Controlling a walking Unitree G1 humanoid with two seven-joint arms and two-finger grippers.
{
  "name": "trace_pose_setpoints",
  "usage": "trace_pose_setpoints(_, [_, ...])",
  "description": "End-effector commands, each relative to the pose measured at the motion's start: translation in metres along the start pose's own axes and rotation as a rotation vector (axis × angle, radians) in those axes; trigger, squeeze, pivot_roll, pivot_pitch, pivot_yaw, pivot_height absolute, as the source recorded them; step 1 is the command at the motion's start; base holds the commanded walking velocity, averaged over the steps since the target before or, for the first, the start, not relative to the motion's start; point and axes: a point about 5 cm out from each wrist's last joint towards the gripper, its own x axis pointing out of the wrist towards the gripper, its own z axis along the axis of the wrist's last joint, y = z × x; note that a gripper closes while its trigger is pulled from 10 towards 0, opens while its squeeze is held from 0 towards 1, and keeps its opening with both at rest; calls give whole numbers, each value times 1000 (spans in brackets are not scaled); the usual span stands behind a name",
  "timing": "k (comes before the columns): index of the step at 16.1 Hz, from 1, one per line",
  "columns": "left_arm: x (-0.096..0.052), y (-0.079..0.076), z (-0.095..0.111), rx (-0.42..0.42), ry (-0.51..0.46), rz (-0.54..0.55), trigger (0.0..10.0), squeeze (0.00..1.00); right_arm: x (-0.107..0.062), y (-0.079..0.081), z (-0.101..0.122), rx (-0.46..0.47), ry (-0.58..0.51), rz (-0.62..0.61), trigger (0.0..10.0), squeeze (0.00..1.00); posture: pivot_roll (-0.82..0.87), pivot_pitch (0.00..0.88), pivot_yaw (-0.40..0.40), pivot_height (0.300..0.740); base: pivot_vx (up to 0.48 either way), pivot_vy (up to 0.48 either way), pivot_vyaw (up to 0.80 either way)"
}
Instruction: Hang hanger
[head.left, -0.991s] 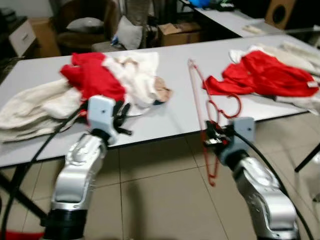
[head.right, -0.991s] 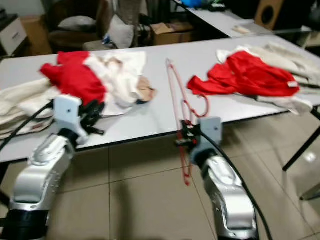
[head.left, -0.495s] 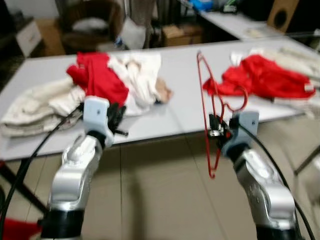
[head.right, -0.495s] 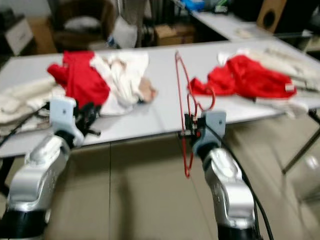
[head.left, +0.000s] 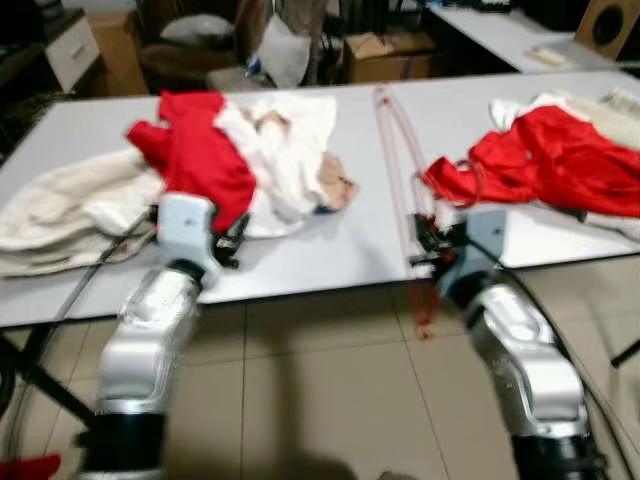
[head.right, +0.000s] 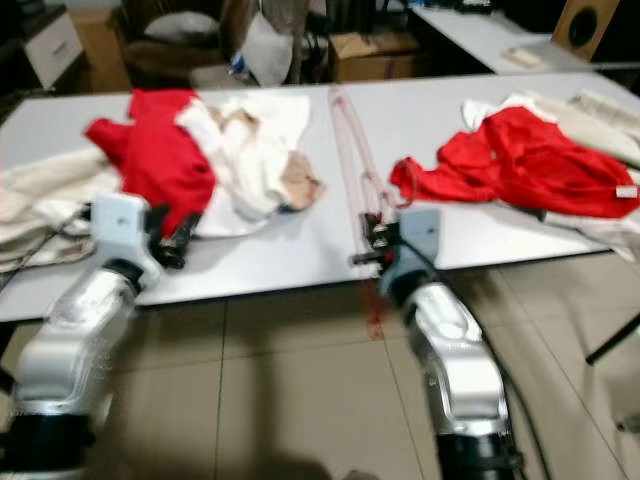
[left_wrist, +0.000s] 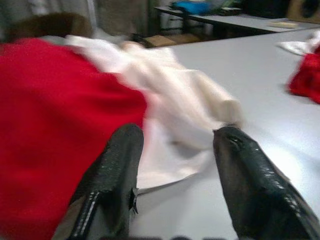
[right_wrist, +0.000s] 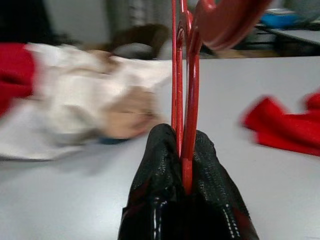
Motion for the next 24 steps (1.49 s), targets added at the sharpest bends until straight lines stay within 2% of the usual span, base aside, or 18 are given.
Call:
trace_pose_setpoints(1, [-2, 9, 5, 27, -17, 27, 10000, 1000, 3, 4, 7, -33, -57, -4, 10000, 0, -69, 0, 24, 740, 326, 0, 0])
trace_pose_setpoints(4, [-3, 4, 4, 47, -21, -26, 10000, 1000, 3, 8, 3, -5, -40, 12, 10000, 0, -63, 0, 19, 740, 310, 0, 0])
trace_pose_setpoints(5, [-3, 0, 3, 83, -13, -80, 10000, 1000, 1, 9, 0, 0, -31, 32, 10000, 0, -62, 0, 18, 740, 281, 0, 0])
trace_pose_setpoints(7, [-4, -9, 1, 155, -7, -256, 10000, 773, -3, 7, -3, 4, -21, 45, 10000, 0, -72, 0, 24, 740, 0, 0, 0])
trace_pose_setpoints(8, [-4, -11, 0, 192, -12, -319, 10000, 129, -4, 7, -4, 24, -9, 52, 10000, 0, -79, 0, 33, 740, 0, 0, 0])
trace_pose_setpoints(9, [-3, -11, -1, 224, -12, -356, 10000, 0, -6, 7, -4, 27, -3, 55, 10000, 0, -86, 0, 40, 740, 0, 0, 0])
trace_pose_setpoints(10, [1, -11, -7, 312, 24, -438, 10000, 0, -11, 5, -6, 50, 16, 52, 10000, 0, -106, 0, 63, 740, 0, 0, -800])
trace_pose_setpoints(12, [5, -9, -8, 320, 27, -444, 10000, 0, -15, 0, -7, 47, 14, 8, 10000, 0, -118, 0, 78, 740, 0, 0, -800])
trace_pose_setpoints(13, [7, -9, -7, 247, 22, -419, 10000, 0, -16, -1, -7, 42, 12, 1, 10000, 0, -126, 0, 87, 740, 0, 0, -788])
trace_pose_setpoints(14, [5, -10, -4, 82, -34, -357, 10000, 0, -20, -3, -5, -8, 2, -17, 10000, 0, -134, 0, 97, 740, 0, 0, -800])
trace_pose_setpoints(15, [3, -8, -4, 52, -65, -308, 10000, 0, -21, -2, -5, -5, -2, -5, 10000, 0, -134, 0, 97, 740, 0, 0, -800])
trace_pose_setpoints(16, [2, -1, -8, -8, -70, -196, 10000, 0, -21, -2, -4, 8, -7, -17, 10000, 0, -128, 0, 89, 740, 0, 0, -800])
trace_pose_setpoints(18, [0, 11, -12, -78, -64, -61, 10000, 0, -18, -1, -3, 17, -7, -37, 10000, 0, -116, 0, 78, 740, 0, 0, -741])
trace_pose_setpoints(19, [-5, 17, -15, -51, -44, -13, 10000, 0, -16, 6, -3, 50, 10, 47, 10000, 0, -96, 0, 59, 740, 277, 0, 0])
trace_pose_setpoints(21, [-9, 22, -14, 4, -42, 32, 10000, 0, -13, 16, -2, 62, 6, 127, 10000, 0, -81, 0, 43, 740, 324, 0, 0])
trace_pose_setpoints(22, [-10, 24, -14, 7, -35, 45, 10000, 0, -11, 18, -2, 48, 7, 137, 10000, 0, -74, 0, 37, 740, 326, 0, 0])
trace_pose_setpoints(23, [-11, 25, -13, 14, -31, 46, 10000, 0, -10, 21, -4, -17, 27, 166, 10000, 0, -72, 0, 35, 740, 326, 0, 0])
trace_pose_setpoints(24, [-10, 24, -12, 51, -22, 35, 10000, 0, -10, 21, -5, -18, 33, 160, 10000, 0, -70, 0, 32, 740, 330, 0, 800])
